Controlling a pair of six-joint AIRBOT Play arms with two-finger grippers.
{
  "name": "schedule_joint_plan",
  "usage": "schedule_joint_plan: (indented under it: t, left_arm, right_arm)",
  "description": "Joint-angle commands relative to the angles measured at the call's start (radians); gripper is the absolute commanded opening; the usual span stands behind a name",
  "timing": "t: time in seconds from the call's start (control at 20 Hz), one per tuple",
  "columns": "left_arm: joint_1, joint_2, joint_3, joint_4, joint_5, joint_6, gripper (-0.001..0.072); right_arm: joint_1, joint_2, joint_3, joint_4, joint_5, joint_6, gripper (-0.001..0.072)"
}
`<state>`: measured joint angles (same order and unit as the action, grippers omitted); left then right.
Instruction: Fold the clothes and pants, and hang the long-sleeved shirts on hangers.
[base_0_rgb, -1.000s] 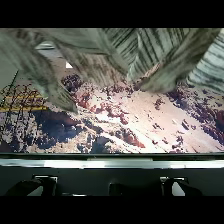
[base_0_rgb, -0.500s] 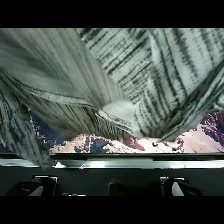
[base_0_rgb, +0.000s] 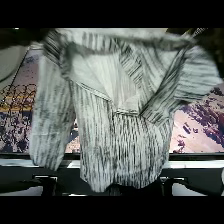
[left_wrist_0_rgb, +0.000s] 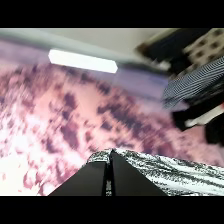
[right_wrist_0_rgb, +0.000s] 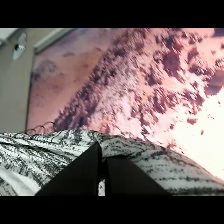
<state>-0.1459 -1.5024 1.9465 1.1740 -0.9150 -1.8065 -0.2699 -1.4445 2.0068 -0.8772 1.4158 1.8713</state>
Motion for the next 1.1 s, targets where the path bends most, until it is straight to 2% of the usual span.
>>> schedule_joint_plan:
  t: [0.0, 0.15, 0.3, 0.35, 0.4, 0.45, 0.5, 0.55, 0.6, 0.65, 0.75, 0.85, 0.9, 1.05]
  left_arm:
    - [0.001, -0.275, -0.002, -0.080, 0.003, 0.001, 0.0021]
    - [0.001, -0.423, -0.002, -0.134, 0.001, 0.000, 0.0021]
    - [0.001, -0.491, -0.003, -0.200, -0.023, -0.001, 0.0021]
    - [0.001, -0.497, -0.003, -0.212, -0.037, -0.001, 0.0031]
    - [0.002, -0.497, -0.003, -0.214, -0.049, -0.010, 0.0144]
    - [0.005, -0.492, -0.003, -0.214, -0.064, -0.031, 0.0416]
    - [0.014, -0.481, -0.003, -0.214, -0.084, -0.045, 0.0629]
    - [0.028, -0.465, -0.003, -0.214, -0.108, -0.062, 0.0665]
    - [0.049, -0.443, -0.003, -0.214, -0.142, -0.072, 0.0665]
    - [0.073, -0.418, -0.003, -0.211, -0.183, -0.071, 0.0665]
    - [0.122, -0.357, -0.003, -0.139, -0.306, -0.071, 0.0666]
    - [0.151, -0.296, -0.010, 0.000, -0.440, -0.057, 0.0666]
    - [0.158, -0.260, -0.042, 0.055, -0.476, -0.021, 0.0665]
    - [0.174, -0.146, -0.258, 0.083, -0.470, 0.010, 0.0665]
  right_arm:
    - [0.097, -0.260, -0.006, -0.127, -0.081, -0.040, 0.0031]
    - [0.159, -0.414, -0.006, -0.238, -0.229, -0.076, 0.0031]
    - [0.183, -0.498, -0.006, -0.253, -0.242, -0.077, 0.0032]
    - [0.183, -0.510, -0.006, -0.253, -0.229, -0.077, 0.0054]
    - [0.180, -0.510, -0.006, -0.262, -0.217, -0.079, 0.0087]
    - [0.171, -0.503, -0.005, -0.269, -0.202, -0.090, 0.0094]
    - [0.154, -0.487, -0.005, -0.269, -0.178, -0.111, 0.0186]
    - [0.129, -0.463, -0.005, -0.269, -0.147, -0.134, 0.0357]
    - [0.097, -0.433, -0.005, -0.269, -0.113, -0.160, 0.0508]
    - [0.056, -0.399, -0.005, -0.275, -0.076, -0.195, 0.0554]
    - [-0.039, -0.332, -0.006, -0.346, 0.031, -0.269, 0.0558]
    - [-0.170, -0.282, -0.041, -0.345, 0.098, -0.264, 0.0558]
    - [-0.228, -0.253, -0.095, -0.322, 0.093, -0.266, 0.0558]
    - [-0.356, -0.180, -0.356, -0.272, 0.085, -0.303, 0.0558]
